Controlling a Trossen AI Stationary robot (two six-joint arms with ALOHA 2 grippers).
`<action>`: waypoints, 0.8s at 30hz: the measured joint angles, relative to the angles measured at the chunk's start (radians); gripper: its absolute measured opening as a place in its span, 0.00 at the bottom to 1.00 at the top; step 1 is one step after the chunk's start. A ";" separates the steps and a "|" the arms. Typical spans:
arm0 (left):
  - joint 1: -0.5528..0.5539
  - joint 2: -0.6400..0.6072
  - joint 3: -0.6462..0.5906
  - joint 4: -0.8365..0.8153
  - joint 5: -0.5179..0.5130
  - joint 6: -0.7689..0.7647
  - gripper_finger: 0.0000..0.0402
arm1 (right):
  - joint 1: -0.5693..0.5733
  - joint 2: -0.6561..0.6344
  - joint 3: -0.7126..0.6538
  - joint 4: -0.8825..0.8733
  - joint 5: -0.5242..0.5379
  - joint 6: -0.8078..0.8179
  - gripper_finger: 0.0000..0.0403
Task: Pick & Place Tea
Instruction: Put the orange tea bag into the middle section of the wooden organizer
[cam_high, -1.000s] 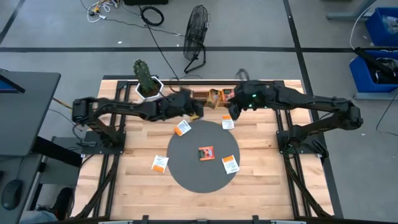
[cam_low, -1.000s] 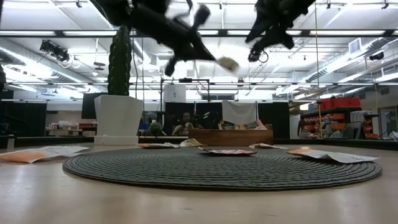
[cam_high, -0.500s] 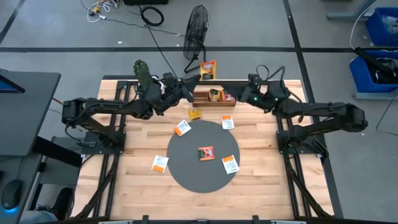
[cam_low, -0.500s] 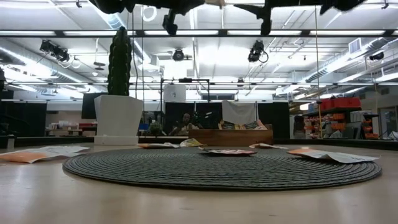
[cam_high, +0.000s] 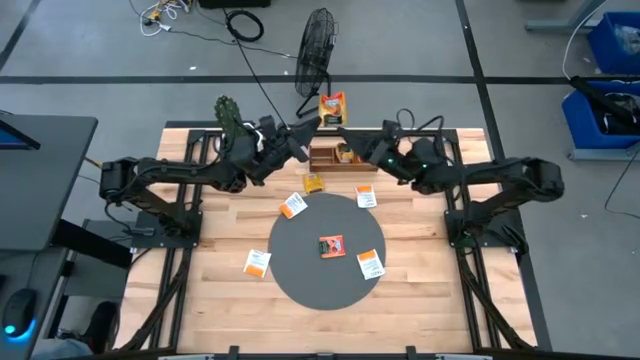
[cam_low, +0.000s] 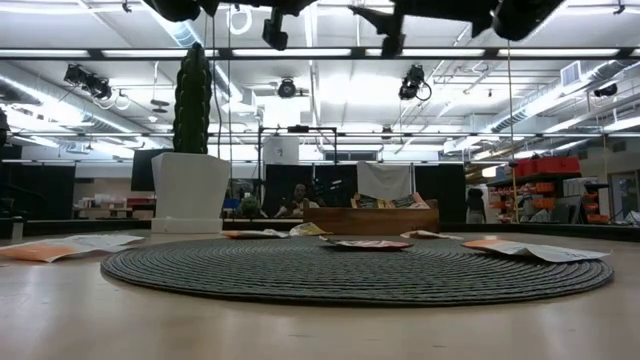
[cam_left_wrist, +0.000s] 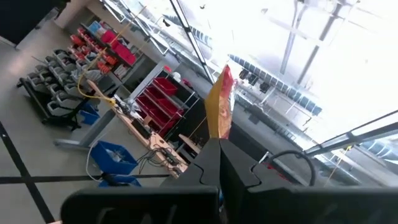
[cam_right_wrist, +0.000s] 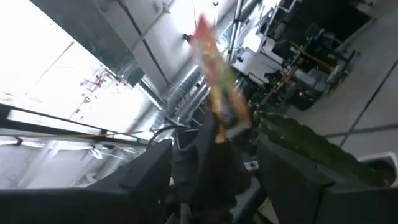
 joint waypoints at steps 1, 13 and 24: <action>0.000 0.000 0.000 0.002 -0.001 0.000 0.00 | 0.007 0.020 0.023 0.013 0.011 -0.013 0.60; 0.000 0.000 -0.001 0.061 -0.004 0.026 0.00 | 0.030 0.120 0.066 0.180 0.108 -0.014 0.46; -0.001 0.000 -0.001 0.058 0.020 0.016 0.00 | 0.029 0.120 0.066 0.183 0.141 -0.021 0.36</action>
